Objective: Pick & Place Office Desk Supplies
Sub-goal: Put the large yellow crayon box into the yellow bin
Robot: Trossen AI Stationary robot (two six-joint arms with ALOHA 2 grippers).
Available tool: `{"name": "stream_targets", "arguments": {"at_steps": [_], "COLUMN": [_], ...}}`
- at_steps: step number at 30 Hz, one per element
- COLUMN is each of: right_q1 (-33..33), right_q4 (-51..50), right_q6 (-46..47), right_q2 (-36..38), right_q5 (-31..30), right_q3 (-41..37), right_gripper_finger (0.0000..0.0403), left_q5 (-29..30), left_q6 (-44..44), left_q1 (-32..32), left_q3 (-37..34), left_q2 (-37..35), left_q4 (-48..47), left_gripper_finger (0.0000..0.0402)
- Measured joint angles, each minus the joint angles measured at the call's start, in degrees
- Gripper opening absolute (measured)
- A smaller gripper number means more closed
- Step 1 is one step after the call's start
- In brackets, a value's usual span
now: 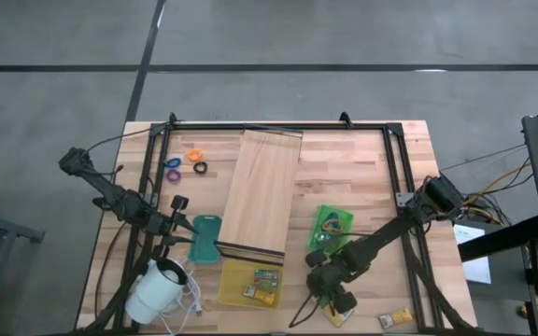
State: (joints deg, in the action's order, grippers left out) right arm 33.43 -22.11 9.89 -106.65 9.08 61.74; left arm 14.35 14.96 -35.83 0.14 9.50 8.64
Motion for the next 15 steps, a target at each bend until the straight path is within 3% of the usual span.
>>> {"name": "stream_targets", "arguments": {"at_steps": [15], "right_q1": [-0.1], "right_q4": [0.0], "right_q6": [0.7], "right_q2": [0.0], "right_q5": [3.6], "right_q3": [0.6], "right_gripper_finger": [0.0130], "left_q5": [0.0], "left_q6": [0.0], "left_q1": [0.0], "left_q3": [0.0], "left_q2": [0.0], "left_q4": [0.0], "left_gripper_finger": [0.0120]}}
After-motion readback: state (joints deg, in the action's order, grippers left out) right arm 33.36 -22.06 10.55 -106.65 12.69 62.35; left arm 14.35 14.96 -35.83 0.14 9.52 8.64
